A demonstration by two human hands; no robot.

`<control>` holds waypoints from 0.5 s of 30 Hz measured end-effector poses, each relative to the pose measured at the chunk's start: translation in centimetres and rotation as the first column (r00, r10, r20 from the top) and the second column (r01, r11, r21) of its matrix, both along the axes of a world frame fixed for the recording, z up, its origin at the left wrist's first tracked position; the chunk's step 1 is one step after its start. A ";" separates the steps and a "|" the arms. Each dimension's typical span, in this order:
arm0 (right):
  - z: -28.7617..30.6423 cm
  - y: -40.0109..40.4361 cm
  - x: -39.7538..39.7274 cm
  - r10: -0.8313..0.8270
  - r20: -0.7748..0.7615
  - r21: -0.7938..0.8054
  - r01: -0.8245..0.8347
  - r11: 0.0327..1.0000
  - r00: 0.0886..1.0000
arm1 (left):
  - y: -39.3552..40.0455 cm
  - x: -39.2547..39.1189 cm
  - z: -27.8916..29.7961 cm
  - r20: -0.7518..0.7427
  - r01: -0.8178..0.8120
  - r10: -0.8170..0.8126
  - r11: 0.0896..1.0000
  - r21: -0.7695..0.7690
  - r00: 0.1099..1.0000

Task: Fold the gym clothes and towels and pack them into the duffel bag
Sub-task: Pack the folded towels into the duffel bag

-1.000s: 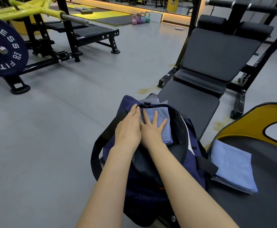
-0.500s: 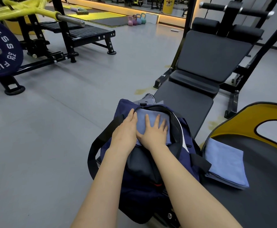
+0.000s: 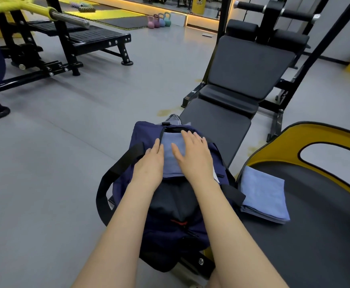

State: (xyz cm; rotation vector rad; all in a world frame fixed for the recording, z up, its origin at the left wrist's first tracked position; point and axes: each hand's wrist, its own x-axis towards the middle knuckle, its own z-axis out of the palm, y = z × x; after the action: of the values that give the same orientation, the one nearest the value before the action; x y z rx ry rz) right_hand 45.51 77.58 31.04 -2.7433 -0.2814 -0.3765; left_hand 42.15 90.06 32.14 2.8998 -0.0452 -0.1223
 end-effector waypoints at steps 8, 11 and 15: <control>-0.4 -9.1 -0.2 -0.315 -0.093 0.296 0.328 0.897 0.945 | -0.3 -0.2 -0.3 0.009 0.005 -0.006 0.998 0.067 1.000; -1.8 -12.7 -0.1 -0.434 -0.192 0.292 0.474 0.831 0.880 | -0.1 0.0 -0.5 0.008 0.008 -0.009 0.997 0.076 1.000; -4.4 -15.7 0.1 -0.533 -0.300 0.205 0.599 0.774 0.791 | 0.0 0.2 -0.8 0.013 0.014 -0.015 0.997 0.073 1.000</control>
State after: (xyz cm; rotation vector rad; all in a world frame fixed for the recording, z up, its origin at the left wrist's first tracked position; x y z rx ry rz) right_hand 45.56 61.86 26.66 -2.4836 0.6436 -0.2236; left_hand 42.35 90.02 31.33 2.9740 -0.0654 -0.1095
